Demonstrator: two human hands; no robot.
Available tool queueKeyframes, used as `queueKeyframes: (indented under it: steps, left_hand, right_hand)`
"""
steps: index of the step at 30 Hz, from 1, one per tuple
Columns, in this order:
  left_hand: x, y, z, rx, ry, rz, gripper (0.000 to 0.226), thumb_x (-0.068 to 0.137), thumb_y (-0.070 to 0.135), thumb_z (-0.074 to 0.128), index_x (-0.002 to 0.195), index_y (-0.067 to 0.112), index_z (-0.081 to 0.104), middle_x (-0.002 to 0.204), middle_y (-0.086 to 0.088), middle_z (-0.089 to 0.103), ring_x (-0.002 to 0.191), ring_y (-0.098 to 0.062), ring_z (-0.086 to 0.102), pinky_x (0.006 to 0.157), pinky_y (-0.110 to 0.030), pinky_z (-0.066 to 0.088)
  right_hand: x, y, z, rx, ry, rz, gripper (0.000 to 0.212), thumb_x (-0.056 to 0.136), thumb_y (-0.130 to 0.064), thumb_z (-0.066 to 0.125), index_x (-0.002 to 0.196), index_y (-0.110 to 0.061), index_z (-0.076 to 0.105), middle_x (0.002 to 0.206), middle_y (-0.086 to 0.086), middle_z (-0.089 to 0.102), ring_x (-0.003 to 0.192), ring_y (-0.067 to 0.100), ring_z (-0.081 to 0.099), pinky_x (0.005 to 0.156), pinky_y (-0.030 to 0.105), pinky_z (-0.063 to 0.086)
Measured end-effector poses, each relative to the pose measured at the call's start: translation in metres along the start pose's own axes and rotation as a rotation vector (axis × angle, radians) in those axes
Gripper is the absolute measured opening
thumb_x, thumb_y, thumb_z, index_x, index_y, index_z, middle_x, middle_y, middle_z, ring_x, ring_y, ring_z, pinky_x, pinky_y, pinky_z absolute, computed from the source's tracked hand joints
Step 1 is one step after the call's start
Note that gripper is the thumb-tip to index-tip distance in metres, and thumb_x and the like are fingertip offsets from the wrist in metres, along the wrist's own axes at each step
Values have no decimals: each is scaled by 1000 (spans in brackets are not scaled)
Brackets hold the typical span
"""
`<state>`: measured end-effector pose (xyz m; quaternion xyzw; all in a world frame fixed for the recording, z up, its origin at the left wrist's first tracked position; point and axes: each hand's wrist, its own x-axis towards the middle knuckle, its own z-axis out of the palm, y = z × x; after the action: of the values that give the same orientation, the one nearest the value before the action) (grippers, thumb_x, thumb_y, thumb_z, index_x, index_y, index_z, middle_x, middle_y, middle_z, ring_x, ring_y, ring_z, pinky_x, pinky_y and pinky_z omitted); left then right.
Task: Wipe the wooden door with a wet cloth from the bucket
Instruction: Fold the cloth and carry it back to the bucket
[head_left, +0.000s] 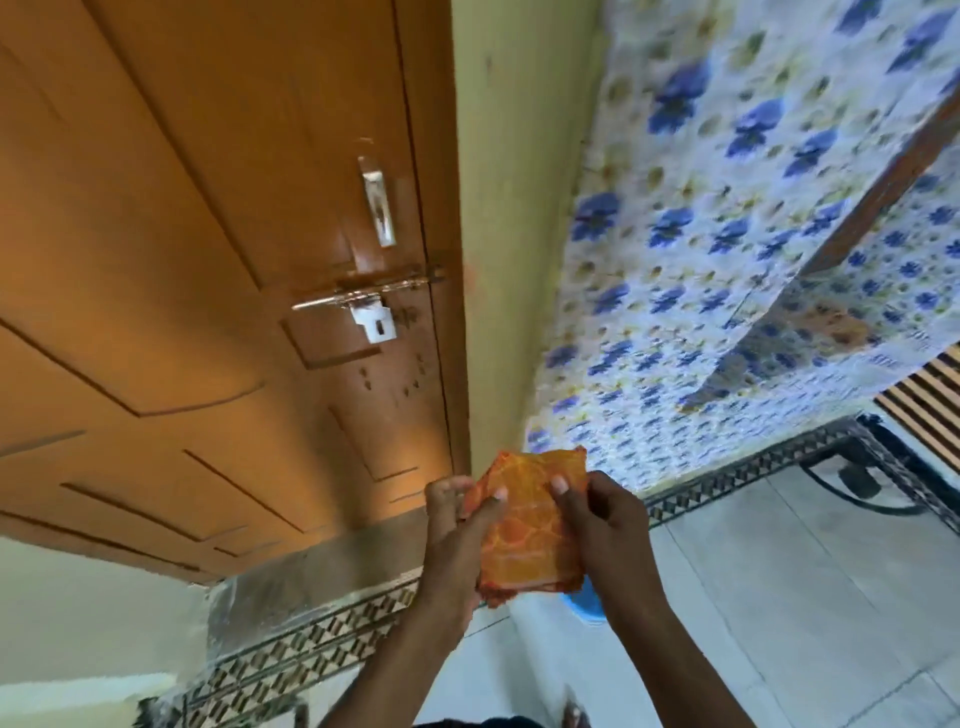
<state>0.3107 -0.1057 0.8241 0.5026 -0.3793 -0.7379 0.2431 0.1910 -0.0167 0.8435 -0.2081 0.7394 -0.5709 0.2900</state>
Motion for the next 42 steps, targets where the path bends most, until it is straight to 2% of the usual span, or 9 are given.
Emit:
queueKeyframes:
  steps: [3, 6, 12, 18, 22, 29, 32, 36, 42]
  left_hand:
    - [-13, -22, 44, 67, 122, 39, 31, 87, 23, 86, 101, 22, 58, 118, -21, 71, 103, -41, 73, 80, -64, 63]
    - [-19, -38, 77, 81, 190, 6, 36, 82, 24, 90, 104, 15, 64, 113, -18, 73, 97, -35, 76, 80, -56, 65]
    - [-22, -54, 107, 46, 81, -141, 37, 89, 17, 85, 114, -2, 64, 111, -24, 75, 88, -36, 76, 64, -43, 64]
    - [-18, -49, 123, 265, 7, 64, 21, 102, 21, 70, 93, 12, 53, 78, -12, 73, 62, -23, 68, 56, -32, 55]
    - [-10, -44, 133, 347, -93, 123, 21, 105, 20, 66, 92, 15, 49, 65, -5, 70, 56, -22, 66, 62, -38, 52]
    - [-9, -43, 147, 359, -196, 245, 18, 107, 19, 62, 107, 26, 44, 84, -10, 80, 71, -31, 77, 56, -36, 59]
    - [-4, -56, 156, 433, -251, 325, 18, 108, 14, 60, 100, 28, 52, 80, -3, 76, 64, -23, 69, 51, -31, 54]
    - [4, -79, 171, 505, -314, 268, 23, 103, 16, 66, 103, 37, 75, 104, 13, 74, 95, -25, 75, 74, -47, 66]
    - [32, -138, 206, 542, -222, 196, 32, 91, 30, 71, 122, 40, 72, 125, 13, 72, 114, -19, 72, 91, -58, 62]
  right_hand:
    - [7, 8, -44, -3, -60, -65, 30, 97, -25, 67, 77, -4, 59, 69, 4, 63, 65, 11, 60, 57, 21, 48]
    - [14, 17, -82, 25, -104, -49, 28, 97, -26, 66, 84, -2, 62, 79, 11, 68, 74, 22, 68, 61, 22, 54]
    - [23, 24, -128, -9, -88, -86, 27, 95, -22, 69, 76, -4, 60, 74, 13, 66, 74, 30, 66, 64, 35, 54]
    - [36, 27, -152, -47, -47, -32, 34, 90, -28, 75, 72, -2, 60, 68, 17, 63, 61, 19, 63, 60, 39, 51]
    - [40, 24, -165, -74, 10, 18, 33, 86, -34, 77, 73, -9, 63, 71, 14, 66, 70, 28, 69, 64, 43, 56]
    - [46, 22, -182, -47, -3, 83, 15, 84, -23, 81, 90, -14, 70, 84, 0, 78, 73, 11, 75, 60, 25, 57]
    - [56, 35, -195, -65, 20, 103, 9, 85, -21, 79, 87, -18, 71, 85, -3, 77, 74, 12, 74, 65, 34, 60]
    - [74, 55, -220, -79, -47, 108, 17, 84, -34, 76, 90, -20, 70, 90, -2, 76, 81, 16, 74, 69, 33, 60]
    - [131, 117, -260, -142, -275, 231, 39, 79, -37, 80, 113, -23, 70, 110, 1, 75, 96, 18, 74, 84, 43, 61]
